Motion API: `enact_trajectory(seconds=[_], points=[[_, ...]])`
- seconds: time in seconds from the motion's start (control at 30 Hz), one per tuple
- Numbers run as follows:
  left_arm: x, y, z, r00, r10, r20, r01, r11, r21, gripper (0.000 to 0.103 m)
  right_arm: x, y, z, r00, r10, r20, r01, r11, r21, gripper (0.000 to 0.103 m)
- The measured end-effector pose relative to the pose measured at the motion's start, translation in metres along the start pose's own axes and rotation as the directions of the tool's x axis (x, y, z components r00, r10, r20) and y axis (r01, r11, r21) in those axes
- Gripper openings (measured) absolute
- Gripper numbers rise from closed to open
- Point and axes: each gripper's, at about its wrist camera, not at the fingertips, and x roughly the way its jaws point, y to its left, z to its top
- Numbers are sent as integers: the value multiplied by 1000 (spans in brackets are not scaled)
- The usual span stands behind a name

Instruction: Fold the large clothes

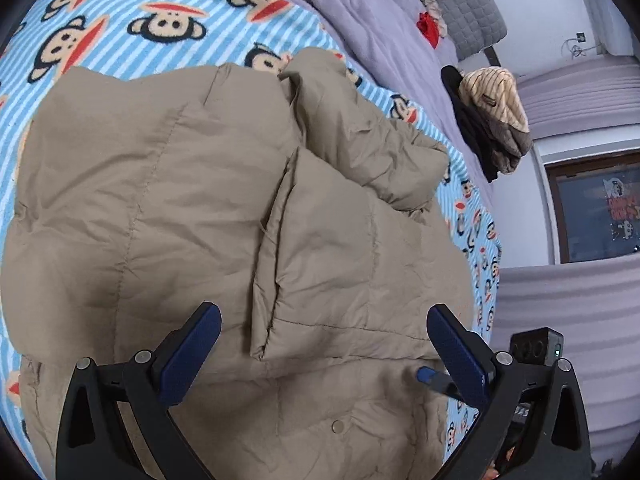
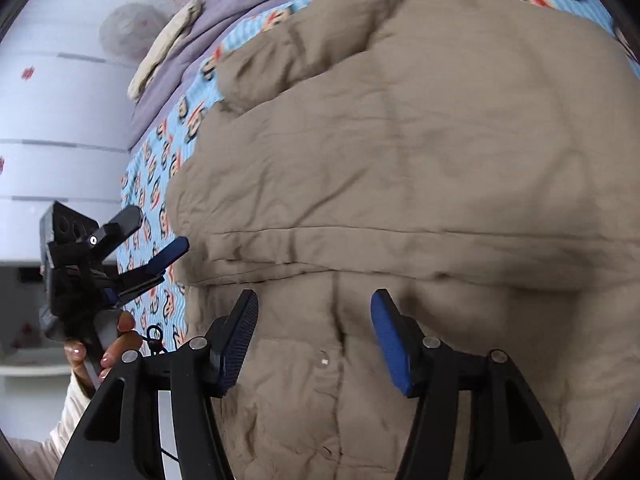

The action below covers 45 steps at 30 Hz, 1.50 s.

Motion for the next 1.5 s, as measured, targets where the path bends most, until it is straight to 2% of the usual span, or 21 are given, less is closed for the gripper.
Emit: enact_trajectory(seconds=[0.17,0.2,0.23,0.27,0.3,0.33,0.37,0.4,0.47,0.57,0.63,0.73,0.87,0.93,1.03,1.17,1.27,1.37,1.43,1.47,1.5], points=[[37,-12,6,997,55,-62,-53,998,40,100,-55,-97,-7,989,-8,149,-38,953,301,63],[42,-17,7,996,65,-68,-61,996,61,83,-61,-108,-4,983,4,186,-69,935,348,63],[48,-22,7,993,74,-87,-67,994,83,46,-68,-122,-3,972,18,233,-111,913,392,63],[54,-27,7,989,92,-113,-80,991,105,25,-74,-134,0,961,35,274,-152,896,418,63],[55,-31,5,988,90,-128,-75,990,118,12,-75,-139,3,950,47,308,-182,884,430,55],[48,-36,2,991,88,-106,-73,988,137,12,-78,-142,10,941,45,336,-196,880,432,42],[40,-41,-1,994,85,-74,-72,983,167,12,-82,-143,15,938,27,345,-183,885,428,19],[31,-43,-4,995,92,-41,-83,978,191,12,-84,-140,20,941,3,339,-152,897,415,15],[20,-37,-8,991,134,3,-132,971,198,12,-80,-128,28,949,-19,315,-100,930,355,14],[25,-10,-4,978,208,-20,-203,966,161,12,-59,-119,31,973,-54,223,-14,956,292,14],[31,2,1,977,210,-29,-204,969,137,12,-40,-125,25,982,-61,177,2,949,316,14],[30,0,0,968,250,-17,-245,958,147,12,-29,-130,19,980,-48,193,-29,927,374,14],[9,-2,-1,957,288,12,-287,948,140,12,-32,-127,23,983,-62,175,-4,936,352,14],[-9,-1,-2,954,296,48,-300,945,130,12,-41,-129,19,988,-54,147,0,938,348,15],[-36,-4,-2,938,324,123,-340,931,136,12,-53,-114,13,993,-63,101,33,960,276,31],[-55,-3,3,940,303,159,-325,935,139,12,-98,-92,2,968,-119,219,90,986,139,33],[-43,-8,5,941,309,137,-329,932,154,12,-122,-100,12,932,-181,315,125,974,191,33],[-30,-17,8,952,284,114,-298,944,143,12,-127,-117,22,931,-202,305,112,951,288,33],[-28,-20,6,957,264,121,-279,950,141,12,-127,-121,18,944,-152,294,53,947,317,34],[-27,-22,6,959,256,124,-272,951,144,12,-126,-123,14,952,-115,284,18,946,323,43],[-25,-24,6,960,251,126,-269,952,147,12,-122,-124,9,960,-74,268,-20,944,331,59]])
